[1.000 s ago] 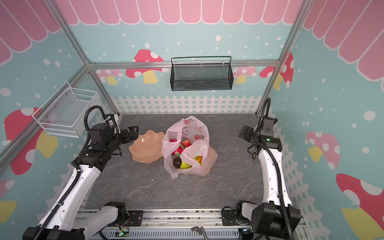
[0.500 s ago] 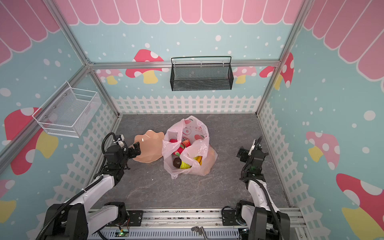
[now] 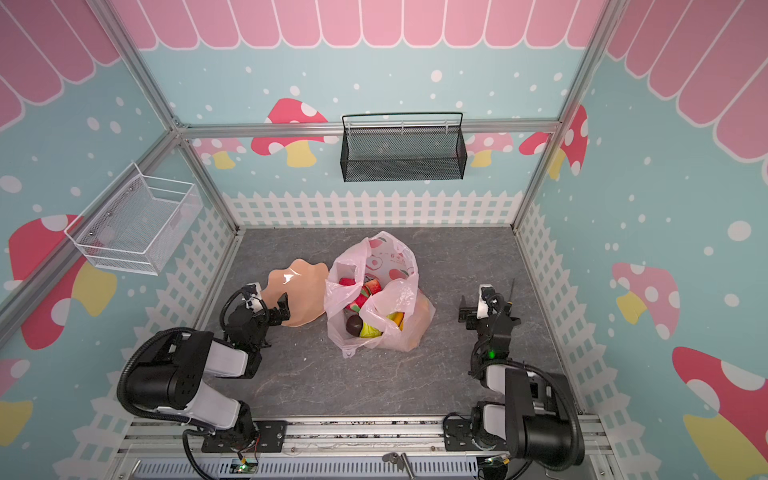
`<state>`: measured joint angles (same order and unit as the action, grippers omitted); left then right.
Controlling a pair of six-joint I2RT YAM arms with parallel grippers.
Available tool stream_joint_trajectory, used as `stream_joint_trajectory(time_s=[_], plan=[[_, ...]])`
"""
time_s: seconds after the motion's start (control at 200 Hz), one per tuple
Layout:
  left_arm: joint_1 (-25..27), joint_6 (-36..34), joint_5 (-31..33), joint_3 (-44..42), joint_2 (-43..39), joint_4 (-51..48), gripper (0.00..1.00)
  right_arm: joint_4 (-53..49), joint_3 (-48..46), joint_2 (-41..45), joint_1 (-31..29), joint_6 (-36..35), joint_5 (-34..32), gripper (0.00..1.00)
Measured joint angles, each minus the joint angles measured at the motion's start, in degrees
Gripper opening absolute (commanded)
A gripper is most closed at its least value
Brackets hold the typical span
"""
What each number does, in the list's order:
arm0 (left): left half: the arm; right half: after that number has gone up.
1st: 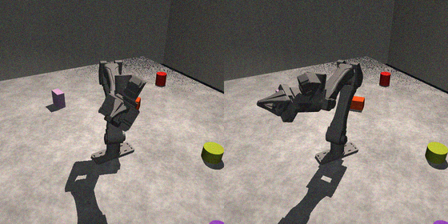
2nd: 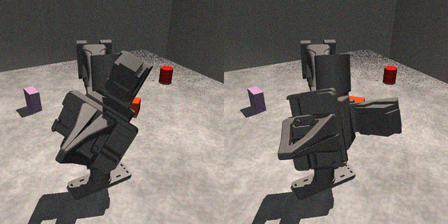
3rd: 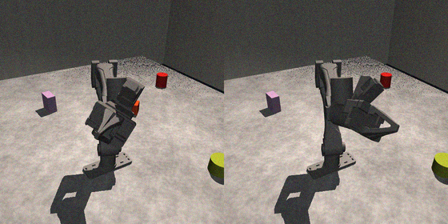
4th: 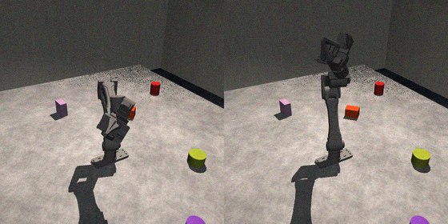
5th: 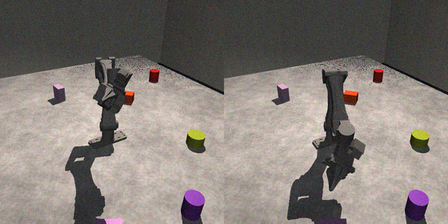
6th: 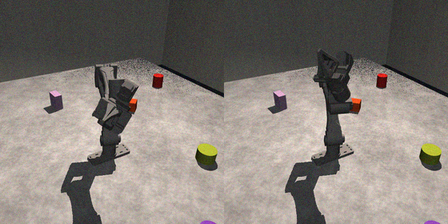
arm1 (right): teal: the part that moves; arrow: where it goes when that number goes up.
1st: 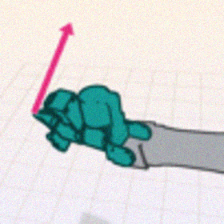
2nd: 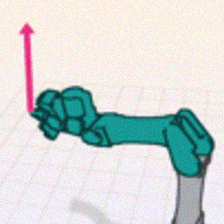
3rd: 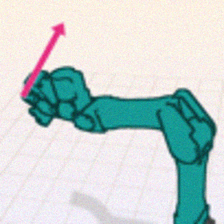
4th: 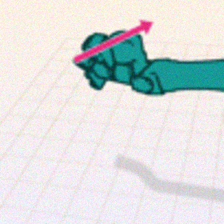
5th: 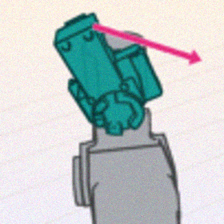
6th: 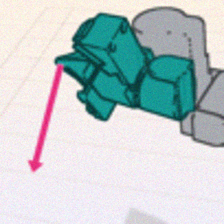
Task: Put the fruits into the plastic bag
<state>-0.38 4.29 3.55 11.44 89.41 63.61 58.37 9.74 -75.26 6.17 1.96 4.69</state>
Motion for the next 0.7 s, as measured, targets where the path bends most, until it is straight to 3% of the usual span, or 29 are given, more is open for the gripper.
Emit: stream_joint_trajectory(time_s=[0.14,0.24,0.7], plan=[[0.0,-0.9,-1.8,6.1,-0.8,-5.4,0.99,9.3,-2.1,-1.4,-0.7,0.2,-0.3,0.98],[0.0,-1.1,-2.1,10.1,-1.0,-7.4,0.99,16.3,-2.4,-9.0,-2.5,0.0,-1.7,0.98],[0.2,-1.1,0.3,10.4,-1.4,-12.6,0.99,14.9,1.7,-12.1,-4.1,-0.2,-5.8,0.98]])
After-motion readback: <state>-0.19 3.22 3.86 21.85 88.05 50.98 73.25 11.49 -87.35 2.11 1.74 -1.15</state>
